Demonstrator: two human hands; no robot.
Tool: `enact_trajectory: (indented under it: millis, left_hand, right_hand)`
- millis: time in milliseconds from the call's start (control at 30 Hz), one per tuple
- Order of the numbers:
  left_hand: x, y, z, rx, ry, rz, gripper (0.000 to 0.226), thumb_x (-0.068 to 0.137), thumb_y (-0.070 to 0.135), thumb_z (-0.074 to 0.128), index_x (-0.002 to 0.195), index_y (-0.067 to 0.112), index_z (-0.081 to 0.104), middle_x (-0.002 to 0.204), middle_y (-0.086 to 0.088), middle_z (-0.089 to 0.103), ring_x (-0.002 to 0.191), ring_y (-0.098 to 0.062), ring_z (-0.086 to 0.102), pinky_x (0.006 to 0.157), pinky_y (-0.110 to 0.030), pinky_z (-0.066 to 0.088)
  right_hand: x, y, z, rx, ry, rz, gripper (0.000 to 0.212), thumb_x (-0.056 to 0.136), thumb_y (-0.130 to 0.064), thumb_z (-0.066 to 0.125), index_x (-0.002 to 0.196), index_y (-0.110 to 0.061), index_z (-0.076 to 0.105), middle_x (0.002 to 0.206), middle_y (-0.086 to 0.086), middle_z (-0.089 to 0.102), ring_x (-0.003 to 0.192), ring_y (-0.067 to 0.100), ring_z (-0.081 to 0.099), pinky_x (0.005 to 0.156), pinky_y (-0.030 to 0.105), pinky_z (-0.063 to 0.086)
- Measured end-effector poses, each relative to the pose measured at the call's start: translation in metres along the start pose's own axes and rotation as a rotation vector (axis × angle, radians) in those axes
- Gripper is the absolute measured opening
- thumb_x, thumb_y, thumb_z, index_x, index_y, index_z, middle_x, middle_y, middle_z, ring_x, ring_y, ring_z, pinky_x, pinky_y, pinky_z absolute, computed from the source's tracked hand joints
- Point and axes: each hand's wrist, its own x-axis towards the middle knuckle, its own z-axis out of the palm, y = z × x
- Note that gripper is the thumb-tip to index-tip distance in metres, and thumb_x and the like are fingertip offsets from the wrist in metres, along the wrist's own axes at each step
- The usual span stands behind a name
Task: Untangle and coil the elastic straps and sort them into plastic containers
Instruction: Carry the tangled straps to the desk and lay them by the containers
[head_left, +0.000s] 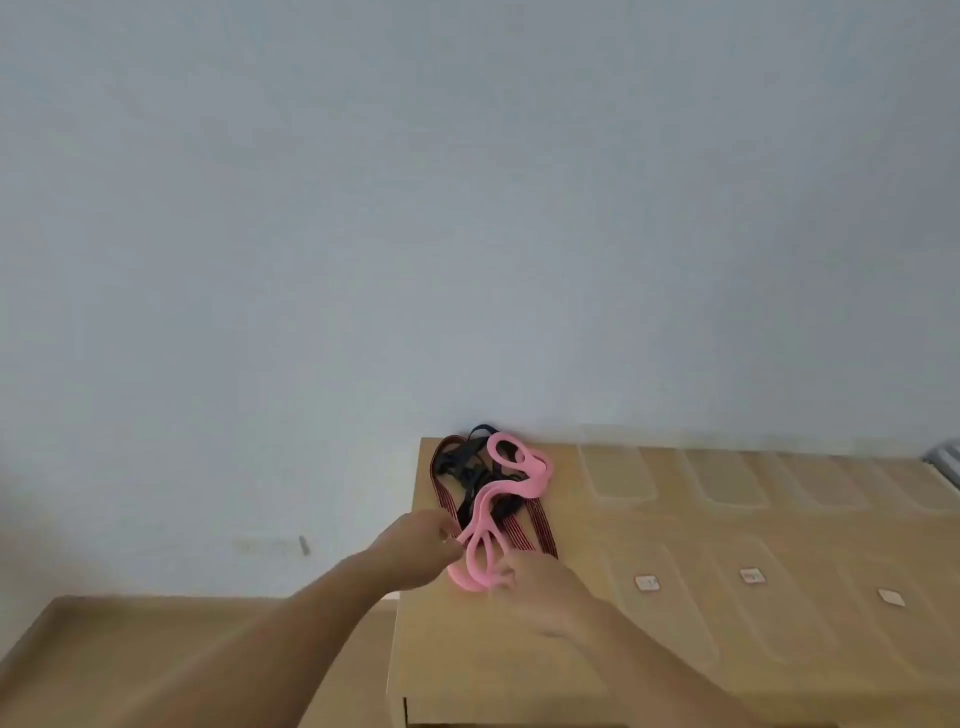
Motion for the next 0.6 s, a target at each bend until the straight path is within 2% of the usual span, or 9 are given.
enact_trajectory:
  millis: [100,233,333,433,500,600]
  left_hand:
    - [0.023,-0.001,0.012,-0.077,0.006,-0.064,0.036,0.091,0.033,0.053,0.123,0.017,0.062,0.118,0.002,0.065,0.104,-0.014,0.060,0.092,-0.030,0.050]
    - [0.042,-0.009,0.034,-0.120,-0.007,-0.200,0.037,0.091,0.034,0.054,0.124,0.018,0.059,0.123,0.003,0.062,0.104,-0.012,0.058,0.088,-0.026,0.047]
    - [0.061,-0.007,0.037,-0.130,0.036,-0.269,0.039,0.092,0.032,0.054,0.129,0.018,0.058,0.129,0.002,0.060,0.109,-0.013,0.056,0.089,-0.025,0.044]
    - [0.075,0.004,0.036,-0.157,0.081,-0.313,0.040,0.092,0.026,0.055,0.131,0.017,0.057,0.131,0.002,0.060,0.114,-0.015,0.057,0.097,-0.029,0.047]
    - [0.081,0.011,0.033,-0.159,0.102,-0.332,0.040,0.092,0.025,0.055,0.132,0.017,0.056,0.131,0.002,0.060,0.114,-0.014,0.057,0.099,-0.031,0.048]
    - [0.093,0.021,0.020,-0.162,0.117,-0.334,0.040,0.094,0.024,0.053,0.133,0.016,0.054,0.130,0.002,0.060,0.112,-0.015,0.057,0.099,-0.031,0.046]
  right_hand:
    - [0.040,0.007,0.002,0.022,0.075,0.018,0.026,0.091,-0.034,0.043,0.098,-0.015,0.058,0.098,0.004,0.064,0.084,0.024,0.063,0.063,0.033,0.043]
    - [0.090,0.023,0.012,0.004,0.136,0.023,0.022,0.096,-0.035,0.045,0.102,-0.015,0.053,0.099,-0.001,0.050,0.082,0.017,0.054,0.064,0.031,0.042]
    - [0.118,0.029,0.012,0.033,0.183,0.012,0.023,0.095,-0.037,0.053,0.105,-0.016,0.052,0.100,-0.001,0.053,0.087,0.017,0.058,0.068,0.031,0.050]
    - [0.127,0.038,0.010,0.061,0.146,0.000,0.020,0.094,-0.034,0.054,0.103,-0.016,0.054,0.098,-0.003,0.061,0.084,0.016,0.062,0.066,0.031,0.052]
    - [0.130,0.046,0.005,0.131,0.110,-0.025,0.014,0.088,-0.032,0.055,0.094,-0.019,0.057,0.087,-0.007,0.063,0.073,0.012,0.061,0.059,0.029,0.049]
    - [0.131,0.054,-0.014,0.290,0.123,-0.048,0.010,0.077,-0.032,0.059,0.083,-0.026,0.052,0.072,-0.009,0.061,0.059,0.005,0.055,0.047,0.022,0.037]
